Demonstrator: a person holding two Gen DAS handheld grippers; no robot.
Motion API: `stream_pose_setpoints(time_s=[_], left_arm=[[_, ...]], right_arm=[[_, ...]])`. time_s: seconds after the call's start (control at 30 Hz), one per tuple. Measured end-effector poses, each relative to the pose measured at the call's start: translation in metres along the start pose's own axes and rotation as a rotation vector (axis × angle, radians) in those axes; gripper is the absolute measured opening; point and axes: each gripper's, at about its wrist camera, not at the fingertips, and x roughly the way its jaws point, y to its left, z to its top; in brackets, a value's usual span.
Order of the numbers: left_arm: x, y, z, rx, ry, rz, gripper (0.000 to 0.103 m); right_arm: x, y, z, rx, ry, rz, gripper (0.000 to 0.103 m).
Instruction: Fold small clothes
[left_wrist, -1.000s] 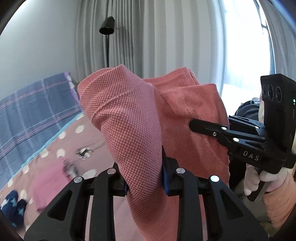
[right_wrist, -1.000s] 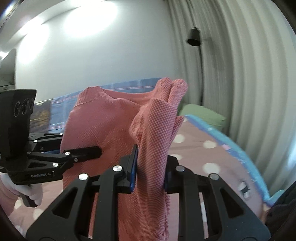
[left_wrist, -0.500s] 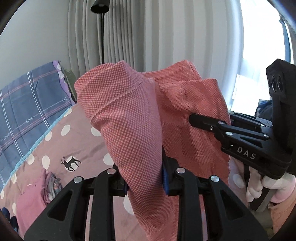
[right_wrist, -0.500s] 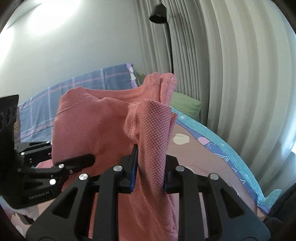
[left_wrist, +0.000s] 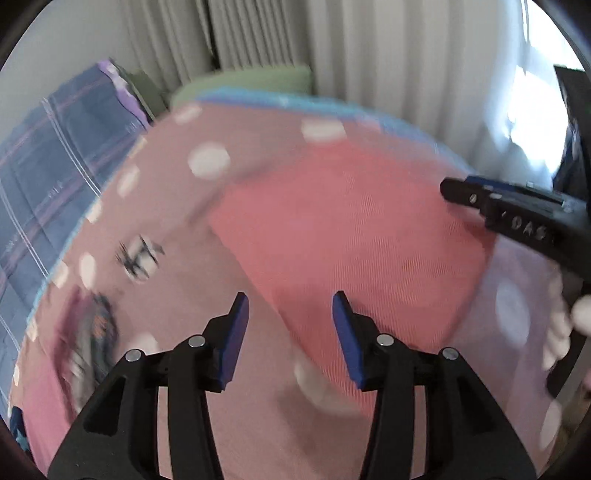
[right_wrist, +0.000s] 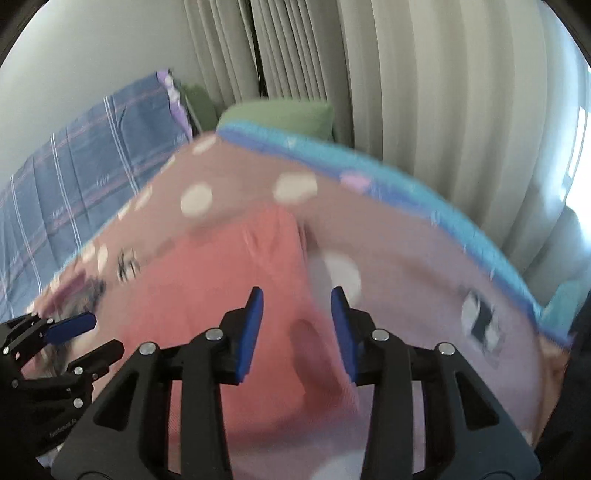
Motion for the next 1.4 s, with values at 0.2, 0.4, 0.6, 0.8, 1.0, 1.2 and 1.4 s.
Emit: stream_pose_setpoints(time_s=[0.2, 0.4, 0.6, 0.8, 1.0, 1.2, 1.4], left_arm=[[-0.010, -0.006, -0.036, -0.053, -0.045, -0.043, 0.048], [-0.065, -0.017, -0.061, -0.070, -0.129, -0.107, 0.052], [-0.144, -0.026, -0.108, -0.129, -0.239, -0.096, 0.086], [-0.205, -0.028, -0.151, -0.186, -0.342, -0.048, 0.093], [-0.256, -0.039, -0.178, -0.192, -0.442, 0.053, 0.101], [-0.287, -0.040, -0.197, -0.233, -0.455, 0.111, 0.101], [-0.302, -0.040, -0.221, -0.275, -0.405, 0.127, 0.101]], right_arm=[[-0.014, -0.008, -0.055, -0.069, 0.029, 0.005, 0.045], [-0.107, 0.007, -0.087, -0.143, -0.116, 0.014, 0.062], [-0.205, 0.031, -0.110, -0.143, -0.288, 0.026, 0.089], [-0.266, 0.052, -0.136, -0.124, -0.409, -0.005, 0.101], [-0.297, 0.060, -0.153, -0.097, -0.419, -0.016, 0.101], [-0.310, 0.073, -0.173, -0.106, -0.373, 0.009, 0.101], [-0.319, 0.088, -0.195, -0.131, -0.325, 0.039, 0.101]])
